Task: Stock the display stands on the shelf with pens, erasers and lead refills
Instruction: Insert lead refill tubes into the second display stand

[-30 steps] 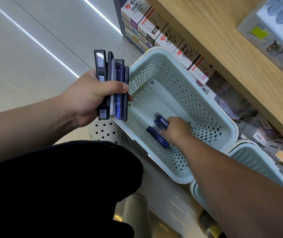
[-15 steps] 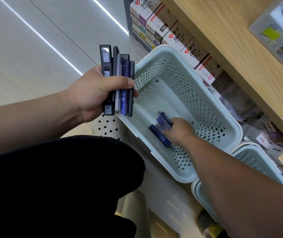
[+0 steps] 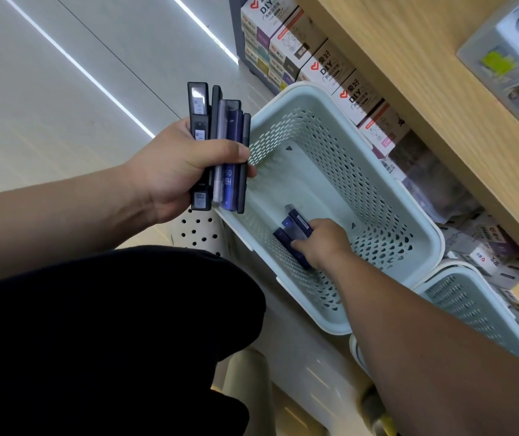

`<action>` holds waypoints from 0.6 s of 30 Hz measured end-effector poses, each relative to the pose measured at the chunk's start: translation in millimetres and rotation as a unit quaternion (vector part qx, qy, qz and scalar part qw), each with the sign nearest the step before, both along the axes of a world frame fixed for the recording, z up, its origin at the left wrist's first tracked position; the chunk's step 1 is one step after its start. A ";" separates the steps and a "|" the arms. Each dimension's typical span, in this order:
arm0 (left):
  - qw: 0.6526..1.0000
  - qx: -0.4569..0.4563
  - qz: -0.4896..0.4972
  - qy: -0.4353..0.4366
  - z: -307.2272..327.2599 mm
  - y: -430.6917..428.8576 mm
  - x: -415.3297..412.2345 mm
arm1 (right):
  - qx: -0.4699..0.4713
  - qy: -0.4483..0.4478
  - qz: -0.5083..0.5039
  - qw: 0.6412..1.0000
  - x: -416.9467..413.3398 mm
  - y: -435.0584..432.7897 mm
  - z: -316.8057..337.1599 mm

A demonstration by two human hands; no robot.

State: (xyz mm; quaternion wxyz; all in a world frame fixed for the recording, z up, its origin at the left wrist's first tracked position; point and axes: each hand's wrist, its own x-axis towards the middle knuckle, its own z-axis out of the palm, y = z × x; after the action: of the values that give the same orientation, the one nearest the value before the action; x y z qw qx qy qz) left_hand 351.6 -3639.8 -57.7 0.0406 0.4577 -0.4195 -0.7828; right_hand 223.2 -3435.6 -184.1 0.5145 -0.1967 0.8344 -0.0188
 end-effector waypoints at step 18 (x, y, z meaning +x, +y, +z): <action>1.000 0.007 0.009 0.011 -1.4 0.7 0.2 | 0.007 -0.017 0.030 0.999 -1.9 -5.0 -1.1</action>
State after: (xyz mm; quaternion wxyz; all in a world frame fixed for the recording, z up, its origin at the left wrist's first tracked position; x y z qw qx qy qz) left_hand 351.8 -3639.1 -59.1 0.0494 0.4530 -0.4096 -0.7903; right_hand 221.3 -3440.6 -185.3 0.5307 -0.2178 0.8191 -0.0004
